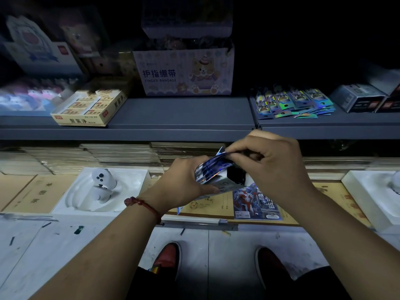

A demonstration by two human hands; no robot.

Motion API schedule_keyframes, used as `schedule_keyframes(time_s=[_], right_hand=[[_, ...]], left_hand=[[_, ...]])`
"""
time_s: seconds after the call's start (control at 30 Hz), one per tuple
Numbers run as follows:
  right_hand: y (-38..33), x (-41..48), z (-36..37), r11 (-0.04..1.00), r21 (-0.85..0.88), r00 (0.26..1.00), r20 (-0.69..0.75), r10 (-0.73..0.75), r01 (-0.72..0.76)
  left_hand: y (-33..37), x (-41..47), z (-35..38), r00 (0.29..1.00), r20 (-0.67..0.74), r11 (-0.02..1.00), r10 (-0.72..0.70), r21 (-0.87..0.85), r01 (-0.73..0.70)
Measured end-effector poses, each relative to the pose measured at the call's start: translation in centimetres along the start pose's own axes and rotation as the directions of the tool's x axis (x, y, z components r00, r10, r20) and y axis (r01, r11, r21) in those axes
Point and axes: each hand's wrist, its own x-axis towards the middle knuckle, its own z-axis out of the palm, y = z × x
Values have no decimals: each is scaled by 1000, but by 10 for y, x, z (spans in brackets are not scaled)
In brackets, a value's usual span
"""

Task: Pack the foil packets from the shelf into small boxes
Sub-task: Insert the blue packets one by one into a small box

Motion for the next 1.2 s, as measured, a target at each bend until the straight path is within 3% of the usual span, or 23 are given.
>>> schedule_keyframes(time_s=[0.47, 0.8, 1.07, 1.2], right_hand=[[3, 1, -7, 998, 38, 995, 91, 38, -42], [3, -1, -6, 996, 67, 956, 293, 28, -50], [-3, -1, -5, 999, -35, 968, 252, 17, -9], [-5, 1, -3, 997, -73, 996, 92, -8, 15]], left_hand=[[-2, -2, -3, 1000, 2, 1000, -11, 5, 11], [-1, -3, -2, 1000, -3, 1000, 6, -16, -6], [3, -4, -2, 1000, 11, 1000, -3, 2, 3], [6, -3, -2, 1000, 2, 1000, -25, -6, 25]])
